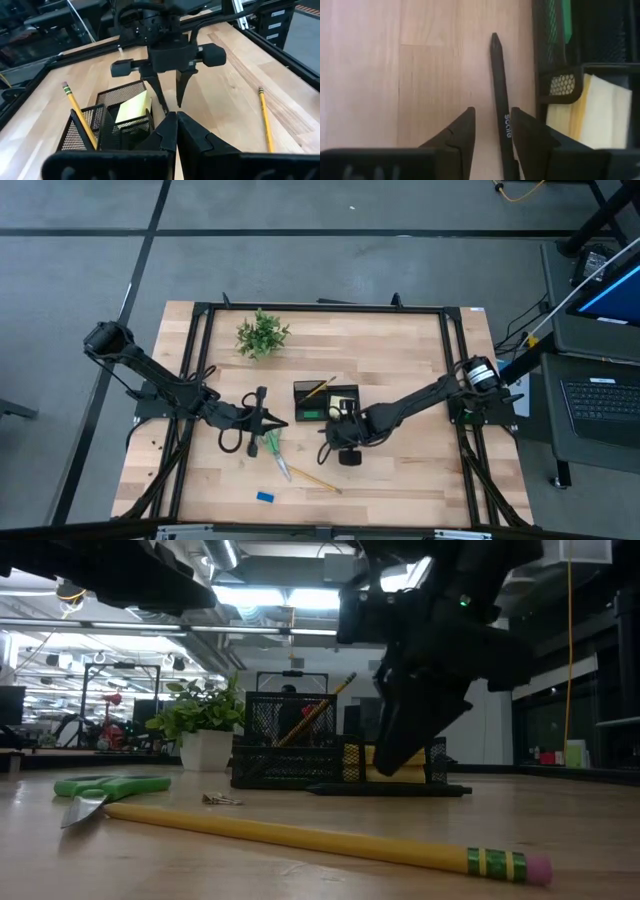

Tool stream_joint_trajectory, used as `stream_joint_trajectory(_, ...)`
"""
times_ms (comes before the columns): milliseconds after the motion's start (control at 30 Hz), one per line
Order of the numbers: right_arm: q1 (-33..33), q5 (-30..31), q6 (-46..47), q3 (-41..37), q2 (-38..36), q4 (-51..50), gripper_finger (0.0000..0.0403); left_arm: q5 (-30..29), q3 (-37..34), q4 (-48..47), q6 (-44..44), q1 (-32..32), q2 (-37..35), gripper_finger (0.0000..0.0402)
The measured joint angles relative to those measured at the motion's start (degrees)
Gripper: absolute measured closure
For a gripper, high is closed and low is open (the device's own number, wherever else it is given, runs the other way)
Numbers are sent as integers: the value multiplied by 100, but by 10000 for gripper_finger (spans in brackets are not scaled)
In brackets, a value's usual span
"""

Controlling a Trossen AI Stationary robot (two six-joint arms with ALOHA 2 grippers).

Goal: Pick and place office supplies into organizer
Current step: Put the black pen into the black desk organizer

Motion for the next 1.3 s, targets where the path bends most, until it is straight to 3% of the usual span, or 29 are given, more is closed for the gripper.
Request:
stream_joint_trajectory(467,-218,-532,-3,0,169,-16,287,-347,0,-363,-171,0,0,397)
stream_joint_trajectory(1067,-401,-1120,180,2,297,-37,288,-343,0,-465,-358,11,0,399)
stream_joint_trajectory(1300,-384,-1189,332,0,302,-50,342,-341,0,-465,-358,11,0,396)
